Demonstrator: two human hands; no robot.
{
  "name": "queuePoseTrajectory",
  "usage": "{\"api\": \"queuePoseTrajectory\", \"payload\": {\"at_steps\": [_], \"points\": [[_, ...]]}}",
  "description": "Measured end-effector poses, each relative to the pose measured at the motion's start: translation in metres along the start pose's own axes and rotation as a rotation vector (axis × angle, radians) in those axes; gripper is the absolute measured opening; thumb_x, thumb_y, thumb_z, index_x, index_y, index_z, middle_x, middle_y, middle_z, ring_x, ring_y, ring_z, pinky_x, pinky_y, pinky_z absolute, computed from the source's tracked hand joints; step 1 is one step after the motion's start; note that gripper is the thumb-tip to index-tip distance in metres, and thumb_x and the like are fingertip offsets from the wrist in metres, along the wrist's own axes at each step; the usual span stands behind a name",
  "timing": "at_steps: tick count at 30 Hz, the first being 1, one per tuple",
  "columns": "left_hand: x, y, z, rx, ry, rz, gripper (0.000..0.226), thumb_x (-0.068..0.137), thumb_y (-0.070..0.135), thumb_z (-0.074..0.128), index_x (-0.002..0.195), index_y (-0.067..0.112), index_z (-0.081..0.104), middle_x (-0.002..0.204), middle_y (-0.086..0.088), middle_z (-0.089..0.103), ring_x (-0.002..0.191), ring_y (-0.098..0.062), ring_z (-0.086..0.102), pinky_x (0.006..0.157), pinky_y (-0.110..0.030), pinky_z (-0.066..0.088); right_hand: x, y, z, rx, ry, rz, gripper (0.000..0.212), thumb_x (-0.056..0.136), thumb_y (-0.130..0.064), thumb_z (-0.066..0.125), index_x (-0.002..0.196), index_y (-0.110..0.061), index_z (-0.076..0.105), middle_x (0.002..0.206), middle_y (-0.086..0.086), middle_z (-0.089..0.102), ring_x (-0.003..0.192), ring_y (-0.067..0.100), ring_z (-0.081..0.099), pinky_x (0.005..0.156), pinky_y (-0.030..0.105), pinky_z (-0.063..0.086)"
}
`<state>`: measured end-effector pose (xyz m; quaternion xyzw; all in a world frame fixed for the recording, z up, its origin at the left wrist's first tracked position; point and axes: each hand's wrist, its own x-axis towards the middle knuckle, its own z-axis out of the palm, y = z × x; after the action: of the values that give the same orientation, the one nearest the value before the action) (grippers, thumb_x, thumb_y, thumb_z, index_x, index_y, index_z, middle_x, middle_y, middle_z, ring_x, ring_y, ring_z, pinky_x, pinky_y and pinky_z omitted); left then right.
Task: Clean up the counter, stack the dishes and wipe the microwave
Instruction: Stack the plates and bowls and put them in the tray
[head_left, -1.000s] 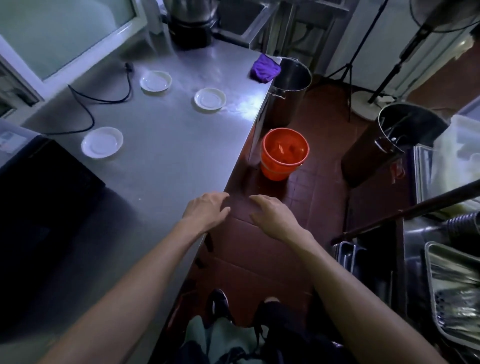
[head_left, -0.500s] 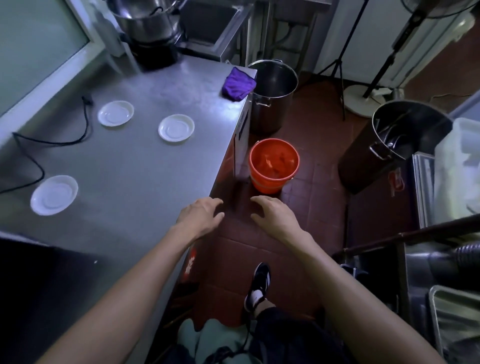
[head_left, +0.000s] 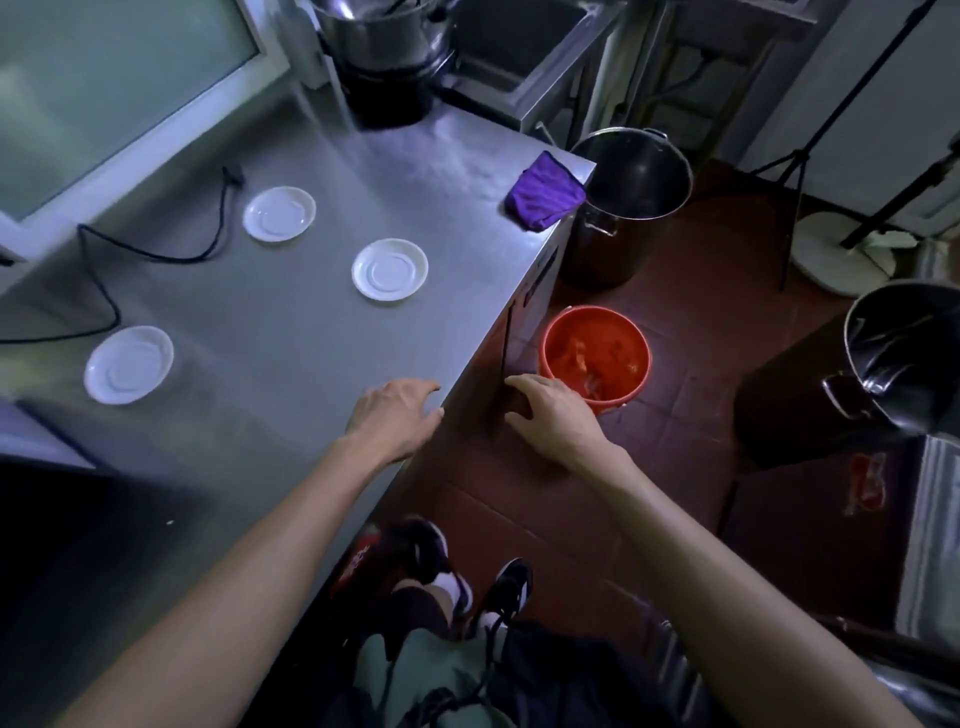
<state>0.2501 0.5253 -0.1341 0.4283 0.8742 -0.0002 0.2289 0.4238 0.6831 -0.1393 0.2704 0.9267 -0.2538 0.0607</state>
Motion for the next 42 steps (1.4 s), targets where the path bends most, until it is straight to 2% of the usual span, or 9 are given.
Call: {"api": "queuePoseTrajectory", "payload": {"at_steps": [6, 11, 16, 21, 27, 34, 39, 42], "points": [[0.024, -0.036, -0.003, -0.073, 0.011, -0.086, 0.047, 0.098, 0.046, 0.048, 0.141, 0.031, 0.050, 0.144, 0.003, 0.054, 0.128, -0.024, 0.053, 0.103, -0.039, 0.041, 0.063, -0.019, 0.004, -0.073, -0.072, -0.070, 0.054, 0.089, -0.033, 0.062, 0.141, -0.021, 0.050, 0.143, -0.002, 0.053, 0.129, 0.026, 0.050, 0.098, 0.045, 0.047], [0.058, -0.073, -0.011, -0.159, 0.024, -0.142, 0.048, 0.099, 0.044, 0.046, 0.144, 0.028, 0.047, 0.147, 0.002, 0.050, 0.130, -0.025, 0.050, 0.104, -0.039, 0.039, 0.122, -0.041, -0.004, -0.217, -0.162, -0.144, 0.056, 0.089, -0.034, 0.061, 0.143, -0.025, 0.046, 0.141, -0.002, 0.052, 0.132, 0.027, 0.045, 0.101, 0.046, 0.043], [0.088, -0.100, -0.024, -0.223, 0.057, -0.182, 0.047, 0.099, 0.043, 0.046, 0.143, 0.027, 0.047, 0.146, 0.001, 0.050, 0.132, -0.024, 0.047, 0.105, -0.038, 0.038, 0.180, -0.062, -0.014, -0.281, -0.198, -0.180, 0.063, 0.090, -0.036, 0.062, 0.148, -0.025, 0.040, 0.148, 0.001, 0.044, 0.139, 0.027, 0.038, 0.107, 0.045, 0.038], [0.101, -0.127, -0.038, -0.252, 0.085, -0.227, 0.047, 0.098, 0.043, 0.048, 0.142, 0.027, 0.048, 0.146, 0.000, 0.051, 0.131, -0.026, 0.048, 0.107, -0.040, 0.039, 0.223, -0.093, -0.011, -0.310, -0.251, -0.229, 0.070, 0.092, -0.041, 0.061, 0.153, -0.026, 0.029, 0.161, 0.004, 0.026, 0.147, 0.026, 0.023, 0.112, 0.046, 0.029], [0.120, -0.157, -0.043, -0.281, 0.106, -0.307, 0.047, 0.097, 0.043, 0.049, 0.142, 0.028, 0.049, 0.146, 0.002, 0.052, 0.131, -0.024, 0.048, 0.105, -0.038, 0.040, 0.283, -0.115, -0.001, -0.460, -0.278, -0.315, 0.086, 0.088, -0.051, 0.065, 0.155, -0.030, 0.016, 0.166, 0.004, 0.003, 0.151, 0.027, 0.007, 0.113, 0.046, 0.028], [0.146, -0.173, -0.039, -0.304, 0.111, -0.440, 0.046, 0.097, 0.045, 0.048, 0.140, 0.030, 0.049, 0.145, 0.005, 0.052, 0.131, -0.022, 0.048, 0.103, -0.039, 0.039, 0.351, -0.116, 0.011, -0.569, -0.351, -0.427, 0.106, 0.076, -0.062, 0.072, 0.156, -0.033, 0.009, 0.166, 0.004, -0.002, 0.152, 0.031, 0.000, 0.114, 0.050, 0.025], [0.166, -0.174, -0.042, -0.366, 0.110, -0.520, 0.044, 0.096, 0.044, 0.050, 0.137, 0.028, 0.052, 0.139, 0.004, 0.057, 0.127, -0.023, 0.052, 0.102, -0.041, 0.044, 0.383, -0.109, 0.023, -0.639, -0.442, -0.525, 0.119, 0.070, -0.073, 0.070, 0.156, -0.036, -0.003, 0.165, 0.005, -0.015, 0.151, 0.035, -0.013, 0.117, 0.062, 0.010], [0.179, -0.174, -0.046, -0.390, 0.100, -0.557, 0.044, 0.096, 0.043, 0.051, 0.137, 0.027, 0.053, 0.138, 0.003, 0.058, 0.125, -0.025, 0.053, 0.101, -0.042, 0.045, 0.396, -0.104, 0.026, -0.638, -0.477, -0.560, 0.123, 0.066, -0.077, 0.070, 0.156, -0.037, -0.004, 0.165, 0.004, -0.017, 0.151, 0.036, -0.015, 0.116, 0.066, 0.007]]}}
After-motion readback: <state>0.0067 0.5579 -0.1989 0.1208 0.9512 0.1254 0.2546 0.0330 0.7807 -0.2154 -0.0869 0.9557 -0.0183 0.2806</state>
